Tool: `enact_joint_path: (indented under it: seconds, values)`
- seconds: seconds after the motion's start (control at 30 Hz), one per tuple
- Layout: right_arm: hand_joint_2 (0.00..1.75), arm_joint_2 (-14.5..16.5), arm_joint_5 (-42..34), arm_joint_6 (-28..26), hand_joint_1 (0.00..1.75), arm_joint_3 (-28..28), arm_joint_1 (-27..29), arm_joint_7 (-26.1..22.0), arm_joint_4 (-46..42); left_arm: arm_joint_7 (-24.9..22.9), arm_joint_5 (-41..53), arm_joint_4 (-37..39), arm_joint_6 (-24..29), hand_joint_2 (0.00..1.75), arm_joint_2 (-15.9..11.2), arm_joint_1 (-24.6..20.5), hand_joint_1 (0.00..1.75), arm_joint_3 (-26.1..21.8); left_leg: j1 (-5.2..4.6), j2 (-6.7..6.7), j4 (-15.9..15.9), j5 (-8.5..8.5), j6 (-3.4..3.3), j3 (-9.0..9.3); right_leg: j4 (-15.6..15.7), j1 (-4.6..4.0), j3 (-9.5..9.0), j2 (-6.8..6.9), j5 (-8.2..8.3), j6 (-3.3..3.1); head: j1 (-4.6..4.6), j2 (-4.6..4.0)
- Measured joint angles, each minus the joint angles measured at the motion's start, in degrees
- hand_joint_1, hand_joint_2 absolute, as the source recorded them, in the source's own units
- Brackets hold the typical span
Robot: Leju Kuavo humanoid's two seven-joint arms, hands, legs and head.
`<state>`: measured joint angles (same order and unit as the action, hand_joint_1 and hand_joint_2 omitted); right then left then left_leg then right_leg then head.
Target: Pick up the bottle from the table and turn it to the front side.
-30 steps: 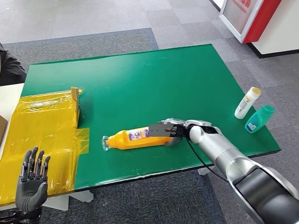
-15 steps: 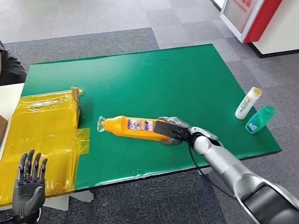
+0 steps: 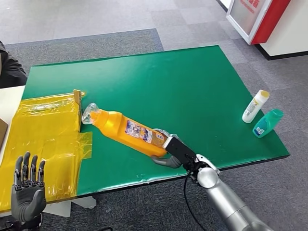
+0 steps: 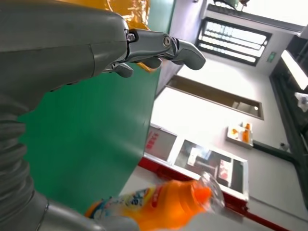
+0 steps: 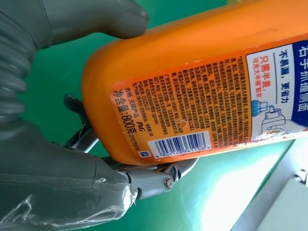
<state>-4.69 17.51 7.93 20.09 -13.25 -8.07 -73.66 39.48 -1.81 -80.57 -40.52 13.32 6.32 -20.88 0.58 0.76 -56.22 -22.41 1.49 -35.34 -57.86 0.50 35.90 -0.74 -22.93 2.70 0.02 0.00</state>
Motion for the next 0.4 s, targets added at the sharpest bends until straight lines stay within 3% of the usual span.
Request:
enact_joint_path:
  seconds: [0.1, 0.23, 0.4]
  values:
    - [1.75, 3.26, 2.71, 0.89, 1.75, 0.68, 0.51, -2.36, -0.06, -4.12, -0.07, -0.01, 4.30, 1.75, -0.94, -1.07, 0.00, 3.41, 0.00, -0.03, 0.00, 0.03, 0.03, 0.00, -0.01, -0.01, 0.04, -0.01, 0.03, -0.03, -0.01, 0.00]
    - [1.75, 7.72, 5.76, 0.21, 1.75, 3.40, 0.10, -4.11, 1.42, -11.93, -2.96, -0.49, 9.33, 1.75, -3.16, -3.98, 0.00, 11.42, 0.02, 0.00, 0.00, 0.13, 0.08, -0.01, -0.03, -0.02, 0.04, 0.00, 0.04, -0.04, -0.01, 0.00]
    - [1.75, 10.54, 8.82, -1.01, 1.75, 5.88, -0.69, -4.84, 3.01, -18.21, -7.85, -1.27, 12.31, 1.75, -5.58, -7.29, 0.00, 19.96, 0.02, 0.00, 0.00, 0.14, 0.09, -0.01, -0.03, -0.02, 0.03, 0.00, 0.07, -0.03, 0.00, 0.00]
